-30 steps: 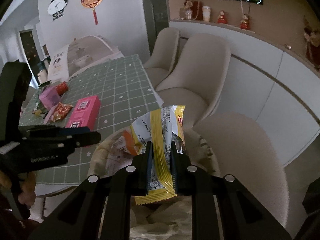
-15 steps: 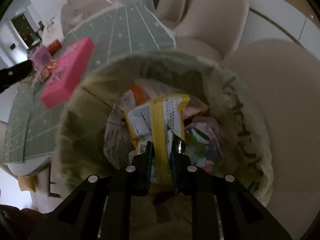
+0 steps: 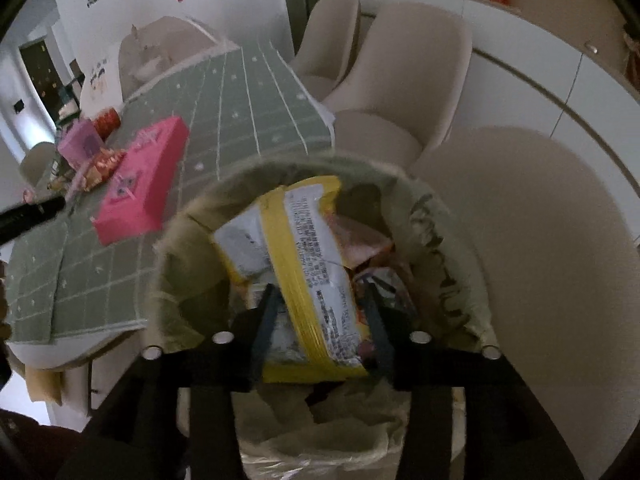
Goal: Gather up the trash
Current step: 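Open the left tool over the trash bag while the right releases the yellow bag, then move both tools back to the table while the left grasps the green-and-white milk carton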
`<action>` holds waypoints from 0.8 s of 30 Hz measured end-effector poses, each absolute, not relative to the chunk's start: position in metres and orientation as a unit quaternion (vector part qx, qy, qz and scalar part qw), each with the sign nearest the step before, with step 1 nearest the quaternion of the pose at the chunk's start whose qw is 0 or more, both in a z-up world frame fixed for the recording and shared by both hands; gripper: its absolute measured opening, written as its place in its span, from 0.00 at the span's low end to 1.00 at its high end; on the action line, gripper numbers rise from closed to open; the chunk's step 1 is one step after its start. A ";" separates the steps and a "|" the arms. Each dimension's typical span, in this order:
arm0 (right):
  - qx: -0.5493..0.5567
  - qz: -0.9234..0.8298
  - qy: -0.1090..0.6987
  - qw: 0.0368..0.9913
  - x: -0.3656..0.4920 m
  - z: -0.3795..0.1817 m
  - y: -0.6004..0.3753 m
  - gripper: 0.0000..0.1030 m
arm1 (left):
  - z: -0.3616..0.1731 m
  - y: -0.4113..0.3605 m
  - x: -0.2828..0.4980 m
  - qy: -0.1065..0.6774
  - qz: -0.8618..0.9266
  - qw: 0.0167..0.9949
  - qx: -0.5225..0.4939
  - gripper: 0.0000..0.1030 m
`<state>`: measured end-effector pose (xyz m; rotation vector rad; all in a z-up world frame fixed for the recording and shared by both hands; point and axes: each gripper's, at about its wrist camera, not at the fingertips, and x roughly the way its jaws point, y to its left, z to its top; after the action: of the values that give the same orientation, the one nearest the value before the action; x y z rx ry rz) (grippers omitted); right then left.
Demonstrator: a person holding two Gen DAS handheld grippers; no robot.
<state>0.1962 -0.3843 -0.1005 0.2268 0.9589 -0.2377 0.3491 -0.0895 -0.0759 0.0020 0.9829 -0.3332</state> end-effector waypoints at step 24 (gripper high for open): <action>0.084 0.009 0.381 0.921 0.299 -0.044 -0.240 0.55 | -0.089 0.116 0.433 0.432 -0.070 0.892 -0.115 0.39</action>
<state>0.2990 -0.2399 -0.0444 0.1721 0.7832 0.0195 0.4334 0.1165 -0.0894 -0.2385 0.8969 -0.1460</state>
